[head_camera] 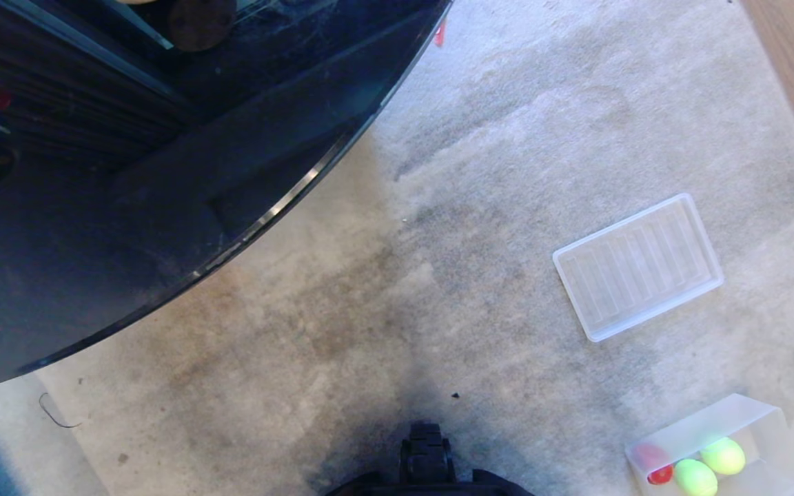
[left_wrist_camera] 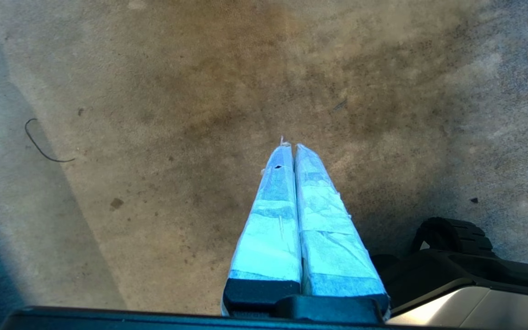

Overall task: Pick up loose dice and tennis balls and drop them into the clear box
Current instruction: Put the toys in the box

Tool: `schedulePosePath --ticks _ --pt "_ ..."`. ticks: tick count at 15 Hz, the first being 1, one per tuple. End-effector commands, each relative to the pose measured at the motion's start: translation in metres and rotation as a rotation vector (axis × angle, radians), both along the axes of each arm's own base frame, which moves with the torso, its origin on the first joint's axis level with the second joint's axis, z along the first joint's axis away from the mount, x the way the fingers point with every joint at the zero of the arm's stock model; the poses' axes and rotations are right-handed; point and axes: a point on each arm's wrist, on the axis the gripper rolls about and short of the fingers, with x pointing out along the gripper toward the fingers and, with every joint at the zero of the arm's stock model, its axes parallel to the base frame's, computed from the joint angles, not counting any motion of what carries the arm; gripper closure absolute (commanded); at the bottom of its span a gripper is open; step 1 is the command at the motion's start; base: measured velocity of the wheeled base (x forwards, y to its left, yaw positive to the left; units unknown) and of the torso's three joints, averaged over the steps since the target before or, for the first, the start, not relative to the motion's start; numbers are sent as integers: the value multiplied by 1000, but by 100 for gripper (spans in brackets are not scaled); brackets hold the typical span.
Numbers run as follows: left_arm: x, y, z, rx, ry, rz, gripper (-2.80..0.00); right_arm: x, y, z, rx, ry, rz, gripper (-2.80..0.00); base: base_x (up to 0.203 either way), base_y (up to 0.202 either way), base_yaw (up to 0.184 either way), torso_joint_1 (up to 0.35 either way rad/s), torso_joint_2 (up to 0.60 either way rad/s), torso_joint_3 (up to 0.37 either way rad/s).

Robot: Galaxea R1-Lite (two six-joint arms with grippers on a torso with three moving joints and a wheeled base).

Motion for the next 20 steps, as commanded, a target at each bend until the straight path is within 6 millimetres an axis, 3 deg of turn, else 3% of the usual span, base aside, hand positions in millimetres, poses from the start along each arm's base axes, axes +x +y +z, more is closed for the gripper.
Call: schedulePosePath --ticks 1,6,20 --pt "0 0 0 -2 -2 -1 0 0 0 0 0 3 0 0 0 0 0 0 0 0" --pt "0 0 0 -2 -2 1 0 0 0 0 0 3 0 0 -22 0 1 1 0 0" --pt "0 0 0 -3 -2 1 0 0 0 0 -2 3 0 0 -182 0 0 2 1 2"
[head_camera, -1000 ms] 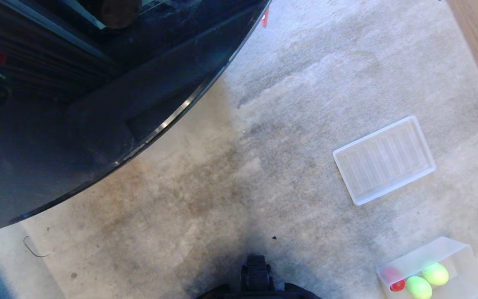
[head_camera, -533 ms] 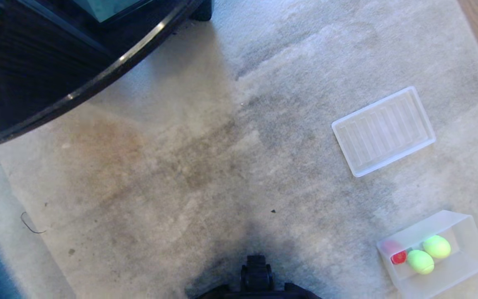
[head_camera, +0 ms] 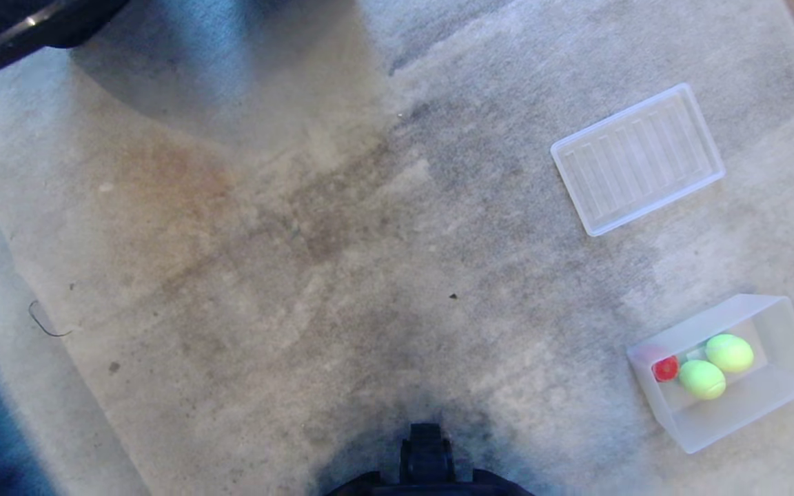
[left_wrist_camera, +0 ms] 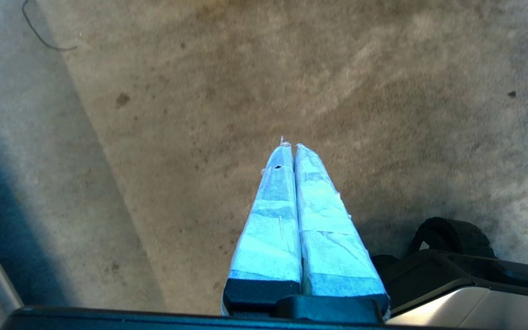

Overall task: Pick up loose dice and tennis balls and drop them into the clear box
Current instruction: Put the toys in the box

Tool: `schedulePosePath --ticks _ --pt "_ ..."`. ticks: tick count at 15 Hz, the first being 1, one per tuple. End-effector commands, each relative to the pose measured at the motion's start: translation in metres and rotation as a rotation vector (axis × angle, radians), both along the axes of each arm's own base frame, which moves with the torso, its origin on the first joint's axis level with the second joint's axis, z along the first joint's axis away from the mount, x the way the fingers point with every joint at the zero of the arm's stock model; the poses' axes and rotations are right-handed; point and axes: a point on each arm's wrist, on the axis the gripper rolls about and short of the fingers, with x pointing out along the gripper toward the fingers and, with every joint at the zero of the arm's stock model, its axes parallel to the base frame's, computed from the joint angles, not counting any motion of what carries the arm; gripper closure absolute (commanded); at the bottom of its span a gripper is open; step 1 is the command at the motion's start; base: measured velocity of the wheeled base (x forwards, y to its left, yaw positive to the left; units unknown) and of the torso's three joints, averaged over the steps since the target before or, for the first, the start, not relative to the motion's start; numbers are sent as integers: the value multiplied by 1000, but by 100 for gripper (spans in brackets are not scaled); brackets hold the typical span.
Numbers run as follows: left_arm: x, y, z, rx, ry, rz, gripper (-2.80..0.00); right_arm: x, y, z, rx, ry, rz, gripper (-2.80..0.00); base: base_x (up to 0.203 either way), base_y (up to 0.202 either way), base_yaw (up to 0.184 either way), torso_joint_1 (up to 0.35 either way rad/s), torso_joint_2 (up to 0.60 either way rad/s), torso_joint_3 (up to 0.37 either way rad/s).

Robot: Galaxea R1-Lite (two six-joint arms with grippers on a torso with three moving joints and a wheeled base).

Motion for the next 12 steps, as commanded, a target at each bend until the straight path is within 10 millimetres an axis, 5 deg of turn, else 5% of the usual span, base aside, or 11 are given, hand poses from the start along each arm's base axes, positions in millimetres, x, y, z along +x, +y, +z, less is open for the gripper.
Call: schedulePosePath --ticks 1,5,12 --pt "0 0 0 0 0 0 0 0 0 0 1 2 0 0 -184 0 -2 2 2 2" --pt "0 0 0 8 3 -5 0 0 0 0 1 2 0 0 -163 0 0 2 3 1" --pt "0 0 0 8 2 -3 0 0 0 0 1 2 0 0 0 0 0 0 0 0"
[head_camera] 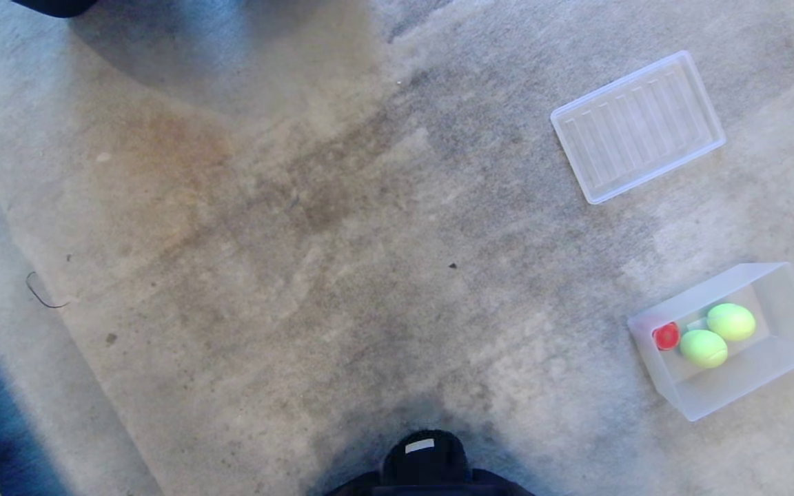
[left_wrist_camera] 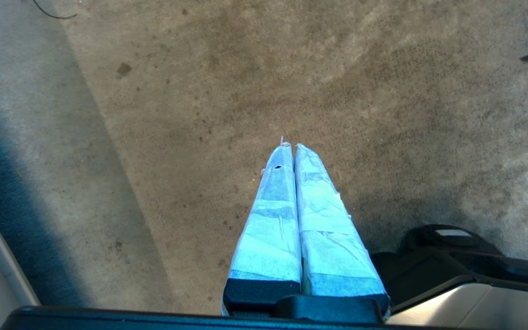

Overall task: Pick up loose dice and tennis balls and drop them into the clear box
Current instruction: Put the toys in the box

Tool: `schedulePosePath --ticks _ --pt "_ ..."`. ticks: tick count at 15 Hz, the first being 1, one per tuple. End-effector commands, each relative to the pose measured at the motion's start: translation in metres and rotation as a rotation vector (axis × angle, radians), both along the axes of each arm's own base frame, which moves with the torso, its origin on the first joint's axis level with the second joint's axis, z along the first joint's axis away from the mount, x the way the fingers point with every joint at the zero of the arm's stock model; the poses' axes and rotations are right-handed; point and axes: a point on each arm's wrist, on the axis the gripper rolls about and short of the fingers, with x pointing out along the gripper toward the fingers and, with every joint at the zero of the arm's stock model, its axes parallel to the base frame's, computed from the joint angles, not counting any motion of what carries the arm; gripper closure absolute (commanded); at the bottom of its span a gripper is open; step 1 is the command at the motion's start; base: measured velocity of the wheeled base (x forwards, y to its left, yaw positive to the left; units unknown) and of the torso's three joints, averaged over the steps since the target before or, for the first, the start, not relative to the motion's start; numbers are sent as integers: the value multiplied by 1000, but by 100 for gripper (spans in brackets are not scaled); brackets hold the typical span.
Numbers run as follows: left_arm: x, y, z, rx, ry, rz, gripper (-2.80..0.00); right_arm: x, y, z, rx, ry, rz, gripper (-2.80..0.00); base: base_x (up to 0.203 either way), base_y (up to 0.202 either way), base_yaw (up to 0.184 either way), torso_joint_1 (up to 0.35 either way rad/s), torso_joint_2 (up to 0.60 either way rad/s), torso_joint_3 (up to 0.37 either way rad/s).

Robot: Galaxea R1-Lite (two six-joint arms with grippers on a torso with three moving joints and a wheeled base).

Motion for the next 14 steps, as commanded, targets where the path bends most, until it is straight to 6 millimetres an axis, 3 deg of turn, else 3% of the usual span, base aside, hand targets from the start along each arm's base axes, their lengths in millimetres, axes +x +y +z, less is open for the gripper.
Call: schedulePosePath --ticks 1,7,14 --pt "0 0 0 -1 1 1 0 0 0 0 0 1 0 0 0 0 0 0 0 0" --pt "0 0 0 -7 0 3 0 0 0 0 0 1 0 0 2 7 -130 -48 200 148" --pt "0 0 0 -8 0 4 0 0 0 0 0 1 0 0 0 1 -8 -3 9 10"
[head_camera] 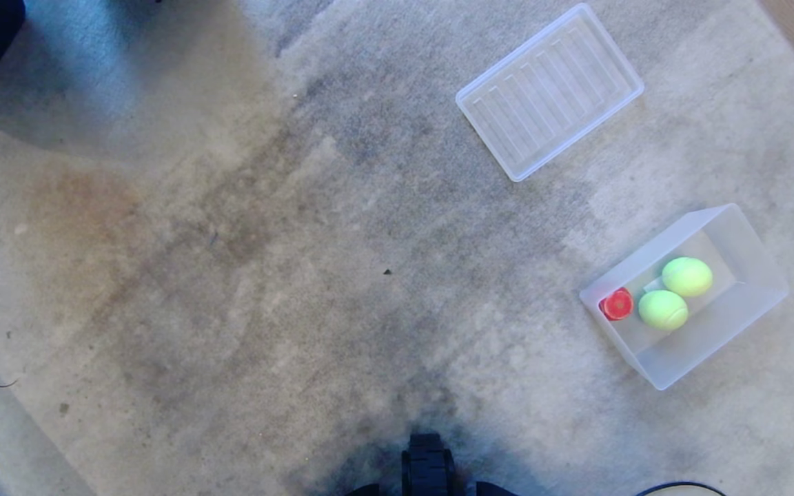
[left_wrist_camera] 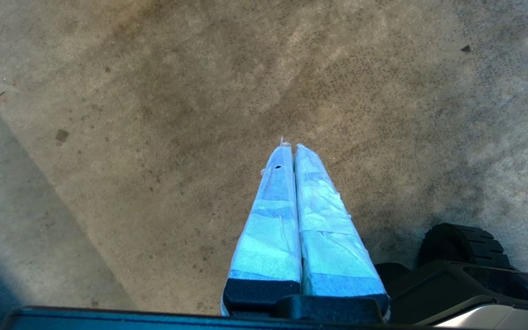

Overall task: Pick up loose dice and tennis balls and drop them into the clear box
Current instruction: Put the toys in the box

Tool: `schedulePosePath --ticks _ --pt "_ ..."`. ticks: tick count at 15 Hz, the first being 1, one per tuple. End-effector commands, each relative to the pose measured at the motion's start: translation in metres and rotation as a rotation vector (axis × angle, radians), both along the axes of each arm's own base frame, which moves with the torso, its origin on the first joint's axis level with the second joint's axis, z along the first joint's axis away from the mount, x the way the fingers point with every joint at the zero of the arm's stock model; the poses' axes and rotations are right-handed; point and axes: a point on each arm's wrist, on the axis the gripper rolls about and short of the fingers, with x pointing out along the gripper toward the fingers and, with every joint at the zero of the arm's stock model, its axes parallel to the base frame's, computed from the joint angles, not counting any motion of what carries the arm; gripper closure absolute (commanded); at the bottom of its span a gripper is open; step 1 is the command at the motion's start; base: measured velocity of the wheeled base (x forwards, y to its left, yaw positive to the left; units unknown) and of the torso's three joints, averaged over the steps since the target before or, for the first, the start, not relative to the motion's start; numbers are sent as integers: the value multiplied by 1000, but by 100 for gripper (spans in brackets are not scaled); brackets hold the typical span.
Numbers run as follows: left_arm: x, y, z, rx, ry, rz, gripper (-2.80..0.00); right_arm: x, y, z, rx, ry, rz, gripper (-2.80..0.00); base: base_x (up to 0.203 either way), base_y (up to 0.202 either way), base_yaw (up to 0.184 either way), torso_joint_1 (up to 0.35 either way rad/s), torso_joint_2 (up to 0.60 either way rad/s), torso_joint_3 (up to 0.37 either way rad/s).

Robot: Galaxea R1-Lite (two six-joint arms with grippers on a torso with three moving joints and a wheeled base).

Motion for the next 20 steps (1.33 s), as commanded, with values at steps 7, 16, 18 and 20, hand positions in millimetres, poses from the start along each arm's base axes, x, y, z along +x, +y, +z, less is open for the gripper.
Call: schedulePosePath --ticks 7,16,18,20 --pt "0 0 0 -5 0 2 0 0 0 0 -5 1 -3 0 0 0 0 0 0 0" --pt "0 0 0 -5 0 2 0 82 -4 71 91 300 -107 0 0 0 0 0 0 0" --pt "0 0 0 -5 0 2 0 128 -9 73 112 351 -181 0 0 0 0 0 0 0" --pt "0 0 0 -5 0 2 0 180 -18 66 140 359 -266 0 0 0 0 0 0 0"
